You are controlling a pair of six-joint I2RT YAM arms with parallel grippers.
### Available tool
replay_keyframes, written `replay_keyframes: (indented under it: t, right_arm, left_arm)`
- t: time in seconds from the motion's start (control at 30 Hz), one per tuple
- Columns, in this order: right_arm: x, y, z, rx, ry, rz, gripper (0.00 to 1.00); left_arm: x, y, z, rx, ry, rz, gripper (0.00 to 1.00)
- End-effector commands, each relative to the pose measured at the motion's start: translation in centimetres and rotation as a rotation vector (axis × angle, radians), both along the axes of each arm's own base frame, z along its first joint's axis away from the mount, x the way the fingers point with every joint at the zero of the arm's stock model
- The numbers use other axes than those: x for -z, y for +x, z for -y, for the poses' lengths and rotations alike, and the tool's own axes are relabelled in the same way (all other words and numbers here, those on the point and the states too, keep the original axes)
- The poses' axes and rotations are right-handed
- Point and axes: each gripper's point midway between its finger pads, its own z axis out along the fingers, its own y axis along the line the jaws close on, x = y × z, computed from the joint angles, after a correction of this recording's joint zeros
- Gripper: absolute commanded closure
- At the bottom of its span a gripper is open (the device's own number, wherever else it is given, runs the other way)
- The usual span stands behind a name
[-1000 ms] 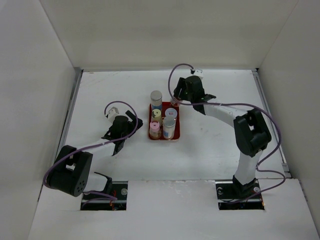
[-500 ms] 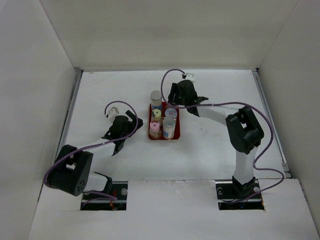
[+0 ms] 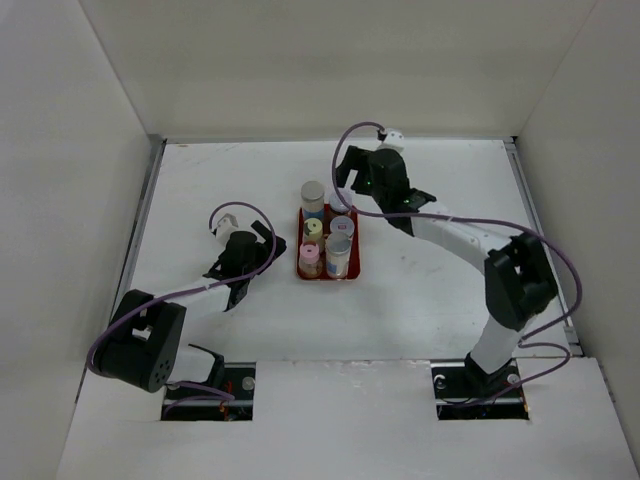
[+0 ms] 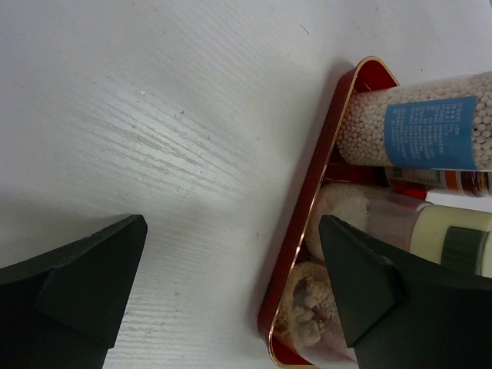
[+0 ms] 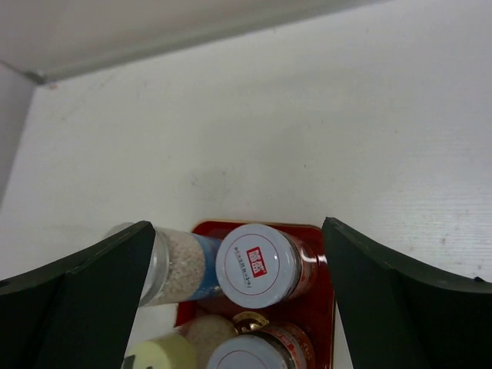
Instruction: Organize the condiment bottles
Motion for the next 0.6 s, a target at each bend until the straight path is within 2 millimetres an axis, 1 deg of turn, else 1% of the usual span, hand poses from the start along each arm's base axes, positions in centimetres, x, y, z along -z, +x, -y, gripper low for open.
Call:
replay_keyframes:
  t: [0.0,0.1,0.17,0.27,0.4,0.5,0.57]
  right_arm:
    - [-5.7,-0.8,1.7,0.048,0.048,0.142,0.01]
    - [-5.7,-2.3,4.2,0.097,0.037,0.163,0.00]
    - [-4.8,-3.6,6.4,0.132,0.010,0.172,0.00]
    - [-2.5,-5.7,9.9,0.175,-0.039,0.183,0.00]
    - [0.3,-9.1,14.1,0.240,-0.041,0.203,0.00]
    - [2.0,-11.1,16.3,0.283,-0.023,0.212,0.00]
    - [2.9,-11.7,17.1,0.300,-0.002,0.208,0.00]
  left_arm:
    - [-0.1,-0.3,-0.1,0.004,-0.009,-0.002,0.00]
    - [-0.4,-0.4,-0.2,0.005,-0.013,0.007,0.00]
    - [-0.5,-0.4,-0.2,0.003,-0.013,0.009,0.00]
    - [-0.2,-0.4,-0.4,0.003,-0.015,-0.006,0.00]
    - [-0.4,-0.3,-0.7,-0.005,-0.015,0.003,0.00]
    - [-0.3,-0.2,-1.1,-0.016,-0.019,0.000,0.00]
    - [-0.7,-0.1,-1.4,-0.028,-0.019,0.013,0.00]
